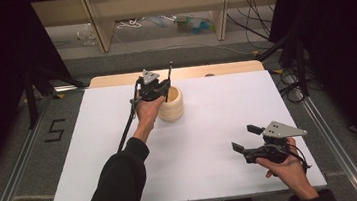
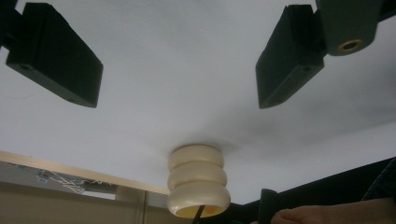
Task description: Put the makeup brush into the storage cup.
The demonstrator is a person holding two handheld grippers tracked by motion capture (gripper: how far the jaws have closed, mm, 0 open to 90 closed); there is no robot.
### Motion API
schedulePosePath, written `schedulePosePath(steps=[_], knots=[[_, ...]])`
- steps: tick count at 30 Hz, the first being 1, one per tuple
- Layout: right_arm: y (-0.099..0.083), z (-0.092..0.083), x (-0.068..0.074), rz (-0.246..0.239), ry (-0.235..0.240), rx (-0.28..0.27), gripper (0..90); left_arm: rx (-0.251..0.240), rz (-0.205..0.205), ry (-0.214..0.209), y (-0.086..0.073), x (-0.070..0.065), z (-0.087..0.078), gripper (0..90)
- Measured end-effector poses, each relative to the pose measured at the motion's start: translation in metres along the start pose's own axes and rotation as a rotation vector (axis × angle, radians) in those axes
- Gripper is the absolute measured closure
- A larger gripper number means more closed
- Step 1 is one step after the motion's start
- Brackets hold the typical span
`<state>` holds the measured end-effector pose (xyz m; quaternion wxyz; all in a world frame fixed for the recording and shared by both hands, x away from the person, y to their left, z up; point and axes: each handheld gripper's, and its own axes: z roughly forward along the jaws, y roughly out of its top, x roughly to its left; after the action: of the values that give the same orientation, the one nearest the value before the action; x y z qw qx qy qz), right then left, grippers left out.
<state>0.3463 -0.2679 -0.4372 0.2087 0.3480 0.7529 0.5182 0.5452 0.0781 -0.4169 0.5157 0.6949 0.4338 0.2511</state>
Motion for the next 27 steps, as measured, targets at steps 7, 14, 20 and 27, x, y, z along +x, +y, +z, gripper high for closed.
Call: schedulePosePath(steps=[7,14,20,27], knots=[[0.001,-0.001,0.000,0.004,0.004,0.004,16.1,0.034,0.022,0.001,-0.003,-0.002,0.001,83.5],[0.001,-0.001,0.001,0.020,0.010,0.015,16.1,0.042,0.026,-0.007,-0.002,0.001,-0.001,78.9],[0.001,-0.001,0.000,0.010,0.006,0.010,16.1,0.036,0.022,-0.004,0.002,0.003,-0.007,65.8],[0.000,0.000,0.000,0.011,0.002,0.004,16.0,0.040,0.021,-0.003,0.007,0.005,-0.015,45.2]])
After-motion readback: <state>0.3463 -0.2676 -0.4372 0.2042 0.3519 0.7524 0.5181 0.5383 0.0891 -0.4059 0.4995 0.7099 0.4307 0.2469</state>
